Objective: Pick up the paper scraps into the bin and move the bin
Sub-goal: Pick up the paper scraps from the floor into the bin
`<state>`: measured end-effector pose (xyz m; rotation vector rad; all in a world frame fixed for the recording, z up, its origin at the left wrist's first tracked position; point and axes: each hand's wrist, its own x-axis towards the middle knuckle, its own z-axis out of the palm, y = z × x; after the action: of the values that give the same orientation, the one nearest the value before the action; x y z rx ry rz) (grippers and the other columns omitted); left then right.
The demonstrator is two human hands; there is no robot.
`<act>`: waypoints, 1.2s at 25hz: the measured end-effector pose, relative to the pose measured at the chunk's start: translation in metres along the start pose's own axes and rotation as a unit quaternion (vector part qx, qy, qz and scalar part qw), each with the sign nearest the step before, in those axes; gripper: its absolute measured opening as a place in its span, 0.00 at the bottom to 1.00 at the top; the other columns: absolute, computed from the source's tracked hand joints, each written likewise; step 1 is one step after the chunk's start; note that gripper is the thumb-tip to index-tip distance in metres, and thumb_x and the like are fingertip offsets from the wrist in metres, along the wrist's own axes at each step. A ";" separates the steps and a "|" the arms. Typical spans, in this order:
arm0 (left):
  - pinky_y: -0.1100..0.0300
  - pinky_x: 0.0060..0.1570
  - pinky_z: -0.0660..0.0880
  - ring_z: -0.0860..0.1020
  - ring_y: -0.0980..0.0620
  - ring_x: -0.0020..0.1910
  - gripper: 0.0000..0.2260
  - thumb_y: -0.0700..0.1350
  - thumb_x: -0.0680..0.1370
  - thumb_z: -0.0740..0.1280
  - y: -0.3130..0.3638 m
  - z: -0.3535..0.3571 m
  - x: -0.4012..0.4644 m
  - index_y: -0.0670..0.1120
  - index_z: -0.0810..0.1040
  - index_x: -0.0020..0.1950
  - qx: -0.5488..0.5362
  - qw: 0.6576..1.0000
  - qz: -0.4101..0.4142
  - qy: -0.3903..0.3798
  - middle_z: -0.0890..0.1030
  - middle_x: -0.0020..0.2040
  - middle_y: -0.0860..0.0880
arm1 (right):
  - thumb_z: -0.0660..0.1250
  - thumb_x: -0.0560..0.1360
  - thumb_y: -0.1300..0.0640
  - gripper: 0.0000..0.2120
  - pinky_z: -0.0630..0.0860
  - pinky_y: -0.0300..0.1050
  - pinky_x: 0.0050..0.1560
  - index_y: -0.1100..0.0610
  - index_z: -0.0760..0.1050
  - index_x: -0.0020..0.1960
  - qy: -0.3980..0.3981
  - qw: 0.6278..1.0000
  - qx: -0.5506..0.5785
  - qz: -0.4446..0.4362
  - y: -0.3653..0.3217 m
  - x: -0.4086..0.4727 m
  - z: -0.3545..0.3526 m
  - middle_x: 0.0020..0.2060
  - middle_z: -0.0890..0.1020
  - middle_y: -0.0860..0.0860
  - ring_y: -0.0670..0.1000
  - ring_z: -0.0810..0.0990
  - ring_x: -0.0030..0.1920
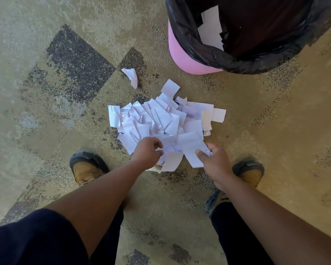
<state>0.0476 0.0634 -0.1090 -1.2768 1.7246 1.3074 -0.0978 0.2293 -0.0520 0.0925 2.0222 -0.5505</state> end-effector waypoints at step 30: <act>0.41 0.54 0.81 0.84 0.41 0.55 0.21 0.36 0.78 0.72 0.033 -0.025 -0.049 0.49 0.72 0.69 -0.532 0.845 -0.052 0.000 0.85 0.58 0.45 | 0.59 0.85 0.48 0.12 0.79 0.40 0.38 0.49 0.80 0.57 -0.154 0.956 0.251 0.008 -0.054 -0.027 0.037 0.44 0.87 0.46 0.47 0.85 0.42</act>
<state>0.0350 0.0569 -0.0464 -1.8716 0.8115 2.3088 -0.0700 0.1695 -0.0257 0.3097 1.5422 -0.9950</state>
